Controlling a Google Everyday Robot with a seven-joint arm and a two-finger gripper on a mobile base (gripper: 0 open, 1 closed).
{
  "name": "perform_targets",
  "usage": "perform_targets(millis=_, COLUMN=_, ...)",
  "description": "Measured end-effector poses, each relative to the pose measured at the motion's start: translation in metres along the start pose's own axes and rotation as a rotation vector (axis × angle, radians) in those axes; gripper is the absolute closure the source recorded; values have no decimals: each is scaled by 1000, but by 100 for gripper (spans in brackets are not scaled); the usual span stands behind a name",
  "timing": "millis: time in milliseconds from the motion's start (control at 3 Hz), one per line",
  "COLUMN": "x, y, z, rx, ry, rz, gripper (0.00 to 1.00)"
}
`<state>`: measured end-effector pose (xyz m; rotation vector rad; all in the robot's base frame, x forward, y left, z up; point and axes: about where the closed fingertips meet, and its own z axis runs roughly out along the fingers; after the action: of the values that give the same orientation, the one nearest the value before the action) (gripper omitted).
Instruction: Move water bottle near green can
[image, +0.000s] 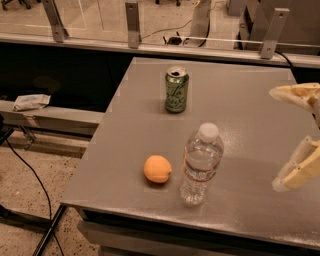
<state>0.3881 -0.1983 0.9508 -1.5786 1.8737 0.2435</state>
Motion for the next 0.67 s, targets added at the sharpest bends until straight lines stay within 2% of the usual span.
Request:
perform_targets(millis=333, x=-7, y=6, z=8, rx=-44, ry=-85, rz=39, gripper=0)
perform_targets(millis=667, x=-25, y=23, z=27, rx=-161, ry=-286, rz=127, gripper=0)
